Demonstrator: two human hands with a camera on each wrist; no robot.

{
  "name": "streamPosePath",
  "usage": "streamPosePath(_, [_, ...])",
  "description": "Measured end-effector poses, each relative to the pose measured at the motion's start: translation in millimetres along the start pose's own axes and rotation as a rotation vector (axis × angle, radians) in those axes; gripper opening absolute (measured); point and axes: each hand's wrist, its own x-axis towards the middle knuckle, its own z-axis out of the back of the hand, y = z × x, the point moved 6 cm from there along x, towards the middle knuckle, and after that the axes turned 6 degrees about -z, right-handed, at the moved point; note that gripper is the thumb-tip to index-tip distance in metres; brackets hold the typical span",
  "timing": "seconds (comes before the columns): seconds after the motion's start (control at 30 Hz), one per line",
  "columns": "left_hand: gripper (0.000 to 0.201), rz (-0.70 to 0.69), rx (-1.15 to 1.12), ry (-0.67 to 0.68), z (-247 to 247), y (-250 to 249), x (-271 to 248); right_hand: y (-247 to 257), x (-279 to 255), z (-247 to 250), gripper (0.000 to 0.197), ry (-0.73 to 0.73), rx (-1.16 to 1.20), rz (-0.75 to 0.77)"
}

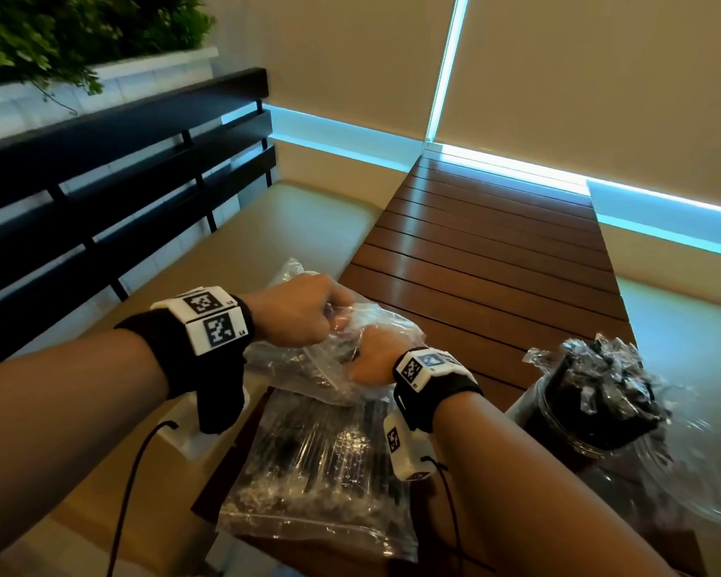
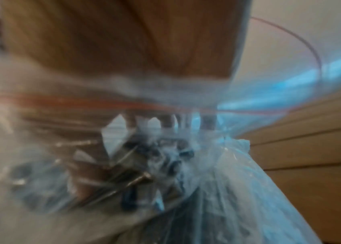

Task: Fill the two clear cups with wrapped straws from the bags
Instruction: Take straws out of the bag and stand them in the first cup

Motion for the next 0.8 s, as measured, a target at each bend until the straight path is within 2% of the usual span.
streamPosePath(0.03, [0.017, 0.007, -0.019, 0.017, -2, 0, 1, -1, 3, -4, 0.028, 0.027, -0.053, -0.048])
streamPosePath(0.1, [0.015, 0.021, -0.064, 0.050, -4, -1, 4, 1, 12, -12, 0.050, 0.061, -0.160, -0.082])
streamPosePath(0.17, [0.031, 0.055, -0.121, 0.054, -4, -2, 10, 3, 14, -17, 0.062, 0.083, -0.253, -0.062])
streamPosePath(0.27, [0.043, 0.061, -0.125, 0.088, -8, -1, 23, 0, 19, -19, 0.054, 0.068, -0.281, -0.044])
streamPosePath(0.37, [0.063, 0.076, -0.076, 0.203, -19, 1, 29, -3, 19, -18, 0.042, 0.015, -0.277, 0.057])
streamPosePath(0.43, [0.077, 0.106, -0.013, 0.299, -25, 2, 30, 1, 17, -18, 0.039, 0.003, -0.285, 0.153])
streamPosePath(0.47, [0.079, 0.115, 0.033, 0.347, -27, 2, 31, 2, 17, -18, 0.039, -0.013, -0.271, 0.177])
streamPosePath(0.57, [0.070, 0.184, 0.182, 0.415, -28, 12, 36, 1, 21, -19, 0.050, -0.051, -0.231, 0.185])
streamPosePath(0.67, [0.063, 0.283, 0.225, 0.477, -35, 30, 37, -16, 34, -26, 0.053, -0.018, -0.156, 0.143])
streamPosePath(0.8, [0.045, 0.233, 0.257, 0.438, -40, 23, 43, -20, 11, -6, 0.056, 0.002, -0.156, 0.138])
